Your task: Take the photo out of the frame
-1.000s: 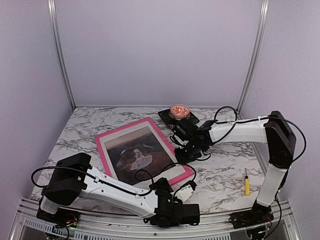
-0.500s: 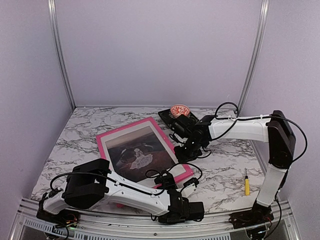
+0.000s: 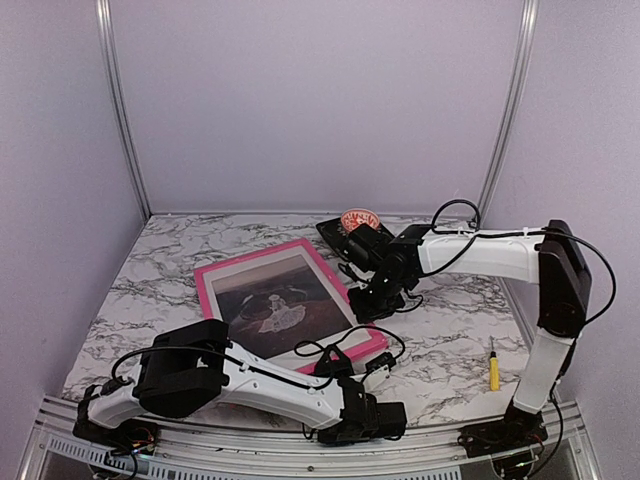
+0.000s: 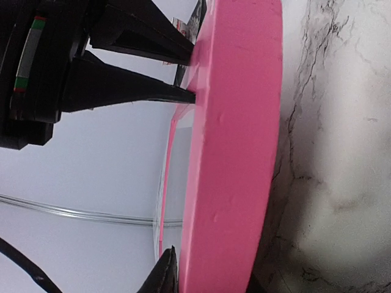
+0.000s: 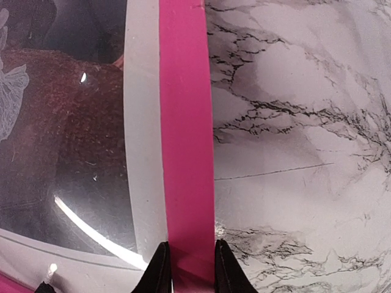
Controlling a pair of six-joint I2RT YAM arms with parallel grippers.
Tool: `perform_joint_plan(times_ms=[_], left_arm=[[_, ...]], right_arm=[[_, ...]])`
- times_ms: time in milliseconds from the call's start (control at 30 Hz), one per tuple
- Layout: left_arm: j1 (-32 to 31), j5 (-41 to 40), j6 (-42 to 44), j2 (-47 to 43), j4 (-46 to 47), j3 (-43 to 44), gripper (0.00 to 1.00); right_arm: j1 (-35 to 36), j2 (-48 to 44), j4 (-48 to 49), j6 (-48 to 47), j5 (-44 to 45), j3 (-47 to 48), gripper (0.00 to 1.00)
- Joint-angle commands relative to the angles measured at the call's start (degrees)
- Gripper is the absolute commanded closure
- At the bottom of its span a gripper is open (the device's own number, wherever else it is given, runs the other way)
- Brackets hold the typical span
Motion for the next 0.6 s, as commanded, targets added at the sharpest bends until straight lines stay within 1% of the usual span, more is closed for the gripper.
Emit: perform_joint_plan(times_ms=[0, 67, 133, 200, 300, 333, 400, 500, 567], left_arm=[[-0.02, -4.67, -1.24, 0.71, -1.51, 0.95, 0.77], [0.05, -5.30, -1.94, 0.61, -1.53, 0.87, 0.82], [-0.07, -6.10, -3.02, 0.00, -1.61, 0.55, 0.87], [-0.04, -7.26, -4.53, -1.34, -1.76, -0.18, 0.92], [-0.09, -9.05, -7.29, -4.45, -1.68, -1.90, 1.00], [-0.05, -9.74, -8.27, -5.57, -1.62, -2.42, 1.00], [-0.18, -11.05, -9.87, -7.71, -1.48, -3.42, 1.00], [-0.55, -13.78, -12.78, -11.29, -1.46, -4.96, 1.00], [-0.92, -15.88, -15.29, -13.76, -1.39, -5.97, 1.00]], right_arm=[[0.28, -2.46, 1.88, 3.11, 1.66, 2.36, 0.96], [0.31, -3.45, 2.97, 3.20, 1.23, 1.62, 0.91], [0.26, -4.85, 4.39, 3.29, 0.50, 0.52, 0.82], [0.25, -6.80, 6.27, 3.28, -0.66, -0.35, 0.64], [0.26, -10.31, 9.02, 3.04, -2.26, -0.88, 0.40], [0.28, -11.79, 10.10, 2.94, -2.73, -1.01, 0.33], [0.24, -14.80, 12.77, 2.89, -3.49, -1.41, 0.22], [0.16, -19.70, 15.91, 2.76, -3.73, -2.14, 0.12], [0.19, -22.01, 16.85, 2.67, -2.69, -2.25, 0.10]])
